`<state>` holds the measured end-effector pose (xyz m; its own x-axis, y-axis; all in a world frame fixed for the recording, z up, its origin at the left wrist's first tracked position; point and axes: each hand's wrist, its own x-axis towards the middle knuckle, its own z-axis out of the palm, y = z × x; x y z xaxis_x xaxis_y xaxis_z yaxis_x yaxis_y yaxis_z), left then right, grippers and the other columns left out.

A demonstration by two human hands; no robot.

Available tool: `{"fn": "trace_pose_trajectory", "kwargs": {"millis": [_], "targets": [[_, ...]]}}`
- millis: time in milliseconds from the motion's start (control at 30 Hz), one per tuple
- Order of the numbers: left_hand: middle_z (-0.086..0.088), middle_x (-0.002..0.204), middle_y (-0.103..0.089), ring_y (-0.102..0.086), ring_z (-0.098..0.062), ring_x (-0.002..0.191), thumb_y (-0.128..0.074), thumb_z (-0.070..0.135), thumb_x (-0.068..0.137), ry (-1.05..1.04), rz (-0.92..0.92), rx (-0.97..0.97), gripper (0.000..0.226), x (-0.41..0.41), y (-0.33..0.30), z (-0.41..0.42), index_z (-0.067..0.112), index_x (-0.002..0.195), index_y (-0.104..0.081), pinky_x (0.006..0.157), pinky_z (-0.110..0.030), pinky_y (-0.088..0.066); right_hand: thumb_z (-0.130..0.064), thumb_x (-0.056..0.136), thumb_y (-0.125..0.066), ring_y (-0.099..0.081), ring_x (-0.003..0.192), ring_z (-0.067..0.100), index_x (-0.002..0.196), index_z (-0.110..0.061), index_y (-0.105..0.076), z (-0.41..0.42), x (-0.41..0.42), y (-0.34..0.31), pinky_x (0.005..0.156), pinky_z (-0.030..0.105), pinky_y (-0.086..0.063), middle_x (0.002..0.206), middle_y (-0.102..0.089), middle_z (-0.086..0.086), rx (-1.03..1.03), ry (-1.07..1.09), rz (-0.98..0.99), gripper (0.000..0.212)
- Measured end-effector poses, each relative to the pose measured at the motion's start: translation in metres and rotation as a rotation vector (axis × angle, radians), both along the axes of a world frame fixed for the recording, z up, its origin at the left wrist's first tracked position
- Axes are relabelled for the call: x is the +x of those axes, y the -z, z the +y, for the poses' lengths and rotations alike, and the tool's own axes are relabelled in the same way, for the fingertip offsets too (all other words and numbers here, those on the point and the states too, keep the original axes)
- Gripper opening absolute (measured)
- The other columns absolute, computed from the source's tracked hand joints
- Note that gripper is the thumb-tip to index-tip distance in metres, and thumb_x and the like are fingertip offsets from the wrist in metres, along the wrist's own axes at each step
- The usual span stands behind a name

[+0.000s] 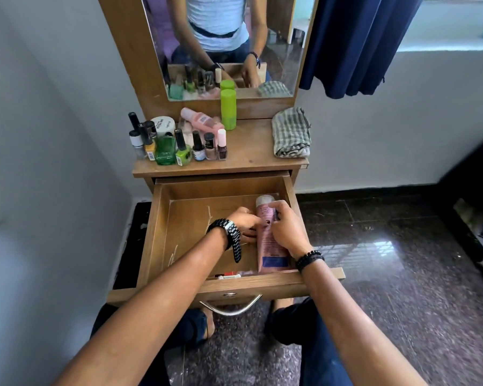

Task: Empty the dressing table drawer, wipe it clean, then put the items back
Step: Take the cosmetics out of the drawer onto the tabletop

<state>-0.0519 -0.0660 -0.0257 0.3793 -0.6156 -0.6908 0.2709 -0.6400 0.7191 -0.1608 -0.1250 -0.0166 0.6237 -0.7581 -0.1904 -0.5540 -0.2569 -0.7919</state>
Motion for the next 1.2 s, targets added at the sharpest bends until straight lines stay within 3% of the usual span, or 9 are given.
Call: {"fn": "trace_pose_trajectory", "kwargs": {"millis": [167, 233, 500, 600, 700, 833, 967, 1100, 1200], "targets": [[-0.009, 0.095, -0.065, -0.065, -0.019, 0.079, -0.071, 0.021, 0.077, -0.063, -0.024, -0.044, 0.051, -0.004, -0.009, 0.002, 0.004, 0.119, -0.046, 0.066, -0.032, -0.055, -0.003, 0.086, -0.053, -0.058, 0.103, 0.014, 0.116, -0.022, -0.057, 0.004, -0.004, -0.008, 0.092, 0.037, -0.052, 0.12, -0.062, 0.005, 0.065, 0.019, -0.11, 0.036], [-0.011, 0.097, -0.067, -0.066, -0.02, 0.079, -0.072, 0.023, 0.075, -0.089, -0.003, -0.08, 0.055, -0.002, -0.017, 0.004, 0.003, 0.12, -0.047, 0.065, -0.033, -0.055, -0.002, 0.087, -0.051, -0.057, 0.105, 0.013, 0.113, -0.022, -0.059, 0.008, -0.007, -0.015, 0.09, 0.034, -0.053, 0.119, -0.061, 0.003, 0.081, 0.053, -0.166, 0.033], [-0.007, 0.078, -0.063, -0.06, -0.013, 0.065, -0.059, 0.013, 0.087, -0.102, 0.041, -0.335, 0.014, -0.006, -0.064, 0.04, 0.004, 0.097, -0.06, 0.06, -0.024, -0.05, -0.021, 0.085, -0.067, -0.062, 0.098, 0.016, 0.11, -0.019, -0.059, 0.025, -0.024, -0.052, 0.063, 0.019, -0.05, 0.113, -0.059, -0.001, 0.084, 0.048, -0.269, 0.026], [-0.007, 0.086, -0.062, -0.058, -0.017, 0.077, -0.057, 0.01, 0.089, -0.188, 0.078, -0.457, 0.01, -0.004, -0.076, 0.047, 0.008, 0.098, -0.055, 0.072, -0.03, -0.048, -0.014, 0.081, -0.072, -0.065, 0.096, 0.019, 0.105, -0.018, -0.06, 0.022, -0.017, -0.069, 0.072, 0.037, -0.059, 0.115, -0.062, 0.004, 0.161, 0.061, -0.381, 0.027], [-0.008, 0.095, -0.061, -0.059, -0.018, 0.083, -0.056, 0.008, 0.089, -0.3, 0.119, -0.592, 0.021, 0.004, -0.09, 0.042, 0.008, 0.109, -0.05, 0.08, -0.035, -0.05, -0.015, 0.076, -0.076, -0.067, 0.095, 0.022, 0.084, -0.027, -0.065, 0.012, 0.004, -0.083, 0.084, 0.047, -0.056, 0.101, -0.069, 0.004, 0.106, 0.156, -0.47, 0.018], [-0.008, 0.097, -0.061, -0.061, -0.015, 0.081, -0.053, 0.005, 0.09, -0.339, 0.133, -0.658, 0.033, 0.012, -0.103, 0.031, 0.007, 0.121, -0.045, 0.067, -0.026, -0.056, -0.02, 0.074, -0.077, -0.068, 0.083, 0.016, 0.076, -0.024, -0.07, -0.001, 0.036, -0.092, 0.086, 0.041, -0.055, 0.084, -0.072, -0.001, 0.031, 0.311, -0.503, 0.009], [-0.011, 0.108, -0.063, -0.063, -0.018, 0.086, -0.054, 0.004, 0.089, -0.342, 0.08, -0.624, 0.036, 0.017, -0.097, 0.022, 0.008, 0.124, -0.047, 0.07, -0.029, -0.054, -0.018, 0.075, -0.075, -0.068, 0.088, 0.02, 0.083, -0.018, -0.074, -0.017, 0.064, -0.094, 0.085, 0.035, -0.055, 0.09, -0.073, 0.005, -0.003, 0.419, -0.493, 0.009], [-0.012, 0.101, -0.063, -0.063, -0.019, 0.078, -0.054, -0.008, 0.084, -0.427, 0.022, -0.566, 0.035, 0.023, -0.083, 0.019, 0.004, 0.116, -0.049, 0.074, -0.031, -0.055, -0.015, 0.082, -0.068, -0.061, 0.094, 0.014, 0.094, -0.013, -0.074, -0.029, 0.086, -0.094, 0.079, 0.002, -0.036, 0.1, -0.069, 0.0, -0.062, 0.428, -0.425, 0.014], [-0.011, 0.091, -0.061, -0.062, -0.018, 0.076, -0.046, -0.02, 0.081, -0.496, 0.014, -0.566, 0.029, 0.027, -0.072, 0.018, 0.003, 0.098, -0.054, 0.07, -0.025, -0.055, -0.01, 0.084, -0.064, -0.062, 0.098, 0.02, 0.097, -0.009, -0.074, -0.037, 0.101, -0.09, 0.08, 0.014, -0.039, 0.107, -0.069, 0.01, -0.067, 0.438, -0.396, 0.016]]}}
